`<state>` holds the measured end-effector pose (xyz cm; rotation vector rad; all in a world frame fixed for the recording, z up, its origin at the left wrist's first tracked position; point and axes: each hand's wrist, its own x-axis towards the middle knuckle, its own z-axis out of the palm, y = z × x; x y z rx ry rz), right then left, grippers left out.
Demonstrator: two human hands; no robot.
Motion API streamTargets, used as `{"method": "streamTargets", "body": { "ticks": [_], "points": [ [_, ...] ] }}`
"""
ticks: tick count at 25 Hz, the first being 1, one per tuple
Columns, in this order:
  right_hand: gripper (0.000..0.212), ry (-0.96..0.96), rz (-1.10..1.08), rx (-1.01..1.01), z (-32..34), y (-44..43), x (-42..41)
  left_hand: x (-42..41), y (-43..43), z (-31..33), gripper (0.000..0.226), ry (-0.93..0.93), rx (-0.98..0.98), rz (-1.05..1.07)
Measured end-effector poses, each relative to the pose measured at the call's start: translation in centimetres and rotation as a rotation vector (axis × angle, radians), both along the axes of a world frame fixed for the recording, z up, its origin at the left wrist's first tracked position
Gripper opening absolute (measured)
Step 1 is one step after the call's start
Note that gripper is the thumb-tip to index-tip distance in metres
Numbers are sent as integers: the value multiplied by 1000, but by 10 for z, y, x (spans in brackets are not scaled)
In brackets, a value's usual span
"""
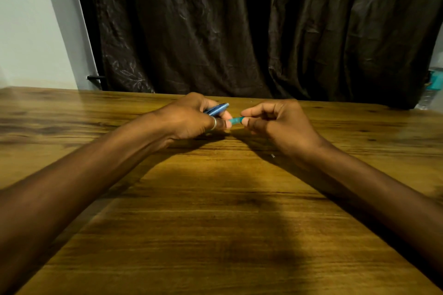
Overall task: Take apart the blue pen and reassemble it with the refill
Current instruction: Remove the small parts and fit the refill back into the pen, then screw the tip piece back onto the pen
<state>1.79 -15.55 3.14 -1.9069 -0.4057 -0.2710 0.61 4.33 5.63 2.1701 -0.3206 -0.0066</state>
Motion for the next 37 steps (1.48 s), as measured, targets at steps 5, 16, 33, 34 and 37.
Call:
{"method": "streamTargets", "body": {
  "ticks": [5, 16, 33, 34, 37],
  "points": [
    [30, 43, 61, -29, 5, 0, -5, 0, 2, 2, 13, -33, 99, 2],
    [32, 300, 116, 259, 7, 3, -9, 3, 3, 1, 16, -89, 121, -54],
    [10, 114, -60, -468, 25, -37, 15, 0, -10, -26, 11, -153, 321, 69],
    [9, 193, 3, -531, 27, -39, 13, 0, -11, -27, 11, -133, 328, 71],
    [7, 342, 111, -647, 31, -40, 11, 1, -10, -25, 12, -69, 289, 61]
  ]
}}
